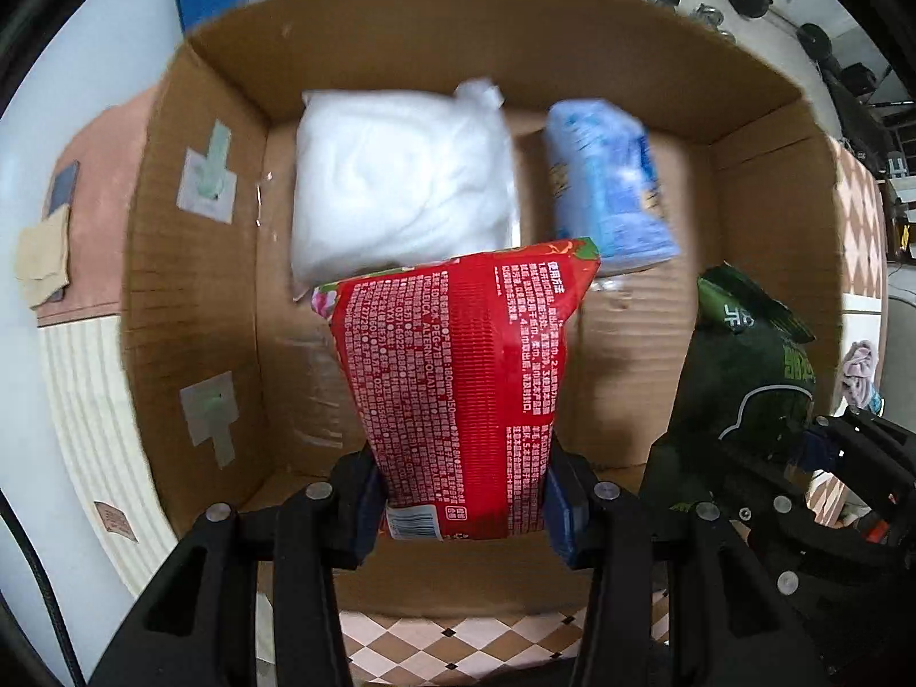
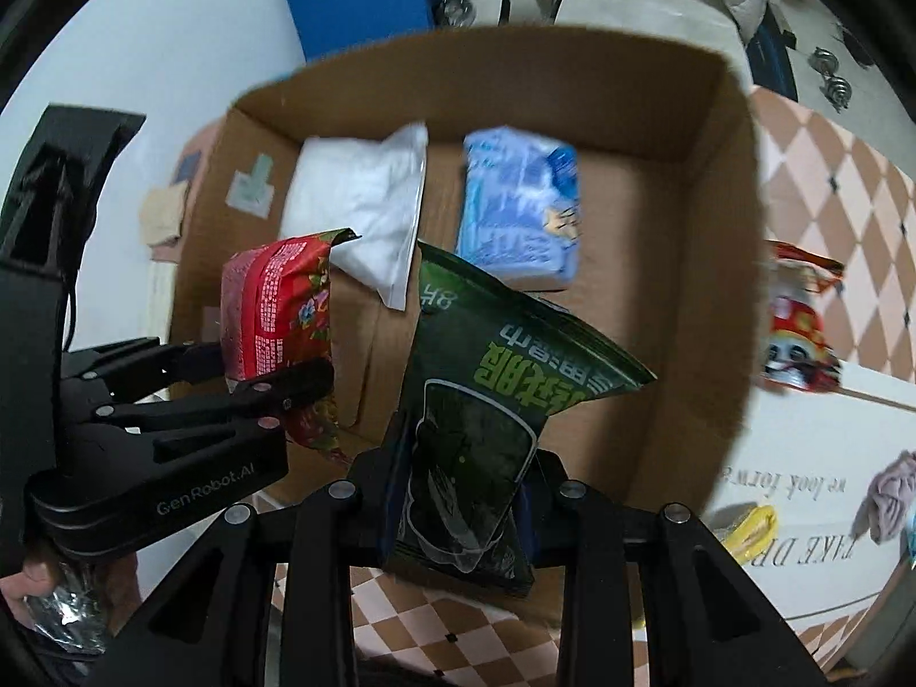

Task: Organize soft objects
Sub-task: 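Lower both packets into the box beside the milk packet and open both tools, then withdraw both tools from the box toward the remaining items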

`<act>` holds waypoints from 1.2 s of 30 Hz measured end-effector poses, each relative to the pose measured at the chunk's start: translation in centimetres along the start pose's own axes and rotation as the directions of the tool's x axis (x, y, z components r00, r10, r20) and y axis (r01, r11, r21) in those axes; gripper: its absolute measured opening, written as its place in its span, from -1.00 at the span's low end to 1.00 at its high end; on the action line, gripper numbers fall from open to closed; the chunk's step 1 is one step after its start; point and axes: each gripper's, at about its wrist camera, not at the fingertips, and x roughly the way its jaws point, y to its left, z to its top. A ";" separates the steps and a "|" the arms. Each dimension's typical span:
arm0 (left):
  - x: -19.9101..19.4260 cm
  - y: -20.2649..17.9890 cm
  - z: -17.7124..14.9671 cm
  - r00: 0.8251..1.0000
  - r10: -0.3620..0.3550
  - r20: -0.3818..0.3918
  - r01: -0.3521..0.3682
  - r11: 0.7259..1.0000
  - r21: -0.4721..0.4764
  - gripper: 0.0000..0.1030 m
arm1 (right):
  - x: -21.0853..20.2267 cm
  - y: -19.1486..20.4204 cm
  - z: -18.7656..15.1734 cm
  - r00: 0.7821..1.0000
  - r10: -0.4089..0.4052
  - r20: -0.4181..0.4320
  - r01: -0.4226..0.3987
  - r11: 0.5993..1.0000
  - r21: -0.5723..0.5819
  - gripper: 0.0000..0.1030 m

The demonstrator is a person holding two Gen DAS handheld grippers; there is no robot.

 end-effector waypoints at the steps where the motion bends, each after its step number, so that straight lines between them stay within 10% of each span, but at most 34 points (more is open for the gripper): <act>1: 0.5 0.2 0.1 1.000 -0.009 -0.011 0.009 1.000 -0.002 -0.17 | 0.8 -0.2 0.2 1.000 -0.006 -0.008 0.006 1.000 -0.003 -0.35; 10: 3.3 0.7 1.3 0.996 -0.038 -0.083 0.037 0.999 -0.007 -0.15 | 4.4 -0.1 1.4 0.994 -0.043 -0.098 0.040 0.999 -0.029 -0.29; 15: 1.5 1.7 0.9 0.999 -0.032 -0.040 0.031 0.999 -0.045 -0.08 | 3.0 -1.6 0.6 0.995 -0.065 -0.077 0.067 0.998 0.019 0.53; 36: -10.5 2.4 -11.2 0.941 0.127 0.312 -0.098 0.990 -0.107 -0.07 | -9.5 1.7 -8.8 0.958 -0.212 0.192 0.190 0.973 0.129 0.67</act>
